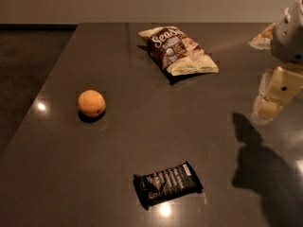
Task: Pick orange
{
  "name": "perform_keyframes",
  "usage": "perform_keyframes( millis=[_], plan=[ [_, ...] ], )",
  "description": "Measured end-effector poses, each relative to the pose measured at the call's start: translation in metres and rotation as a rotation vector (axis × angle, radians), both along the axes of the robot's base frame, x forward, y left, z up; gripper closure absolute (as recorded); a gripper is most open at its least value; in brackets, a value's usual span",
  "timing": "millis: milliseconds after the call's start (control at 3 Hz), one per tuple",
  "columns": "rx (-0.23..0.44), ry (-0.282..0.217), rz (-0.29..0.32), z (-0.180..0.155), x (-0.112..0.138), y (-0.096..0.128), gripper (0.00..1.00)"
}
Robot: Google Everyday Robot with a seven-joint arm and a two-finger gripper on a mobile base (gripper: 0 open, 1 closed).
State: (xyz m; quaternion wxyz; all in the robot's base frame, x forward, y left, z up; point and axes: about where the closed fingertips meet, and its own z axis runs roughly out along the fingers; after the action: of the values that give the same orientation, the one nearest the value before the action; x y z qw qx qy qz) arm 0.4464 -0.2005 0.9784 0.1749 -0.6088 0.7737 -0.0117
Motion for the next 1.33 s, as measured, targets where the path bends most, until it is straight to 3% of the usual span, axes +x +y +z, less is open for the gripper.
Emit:
perform_keyframes(
  millis=[667,1000,1333],
  plan=[
    [0.126,0.016,0.12,-0.011,0.025,0.081,0.0],
    [0.171,0.033,0.177,-0.027,0.036,0.133,0.0],
    [0.193,0.046,0.2,-0.042,0.044,0.162,0.0]
  ],
)
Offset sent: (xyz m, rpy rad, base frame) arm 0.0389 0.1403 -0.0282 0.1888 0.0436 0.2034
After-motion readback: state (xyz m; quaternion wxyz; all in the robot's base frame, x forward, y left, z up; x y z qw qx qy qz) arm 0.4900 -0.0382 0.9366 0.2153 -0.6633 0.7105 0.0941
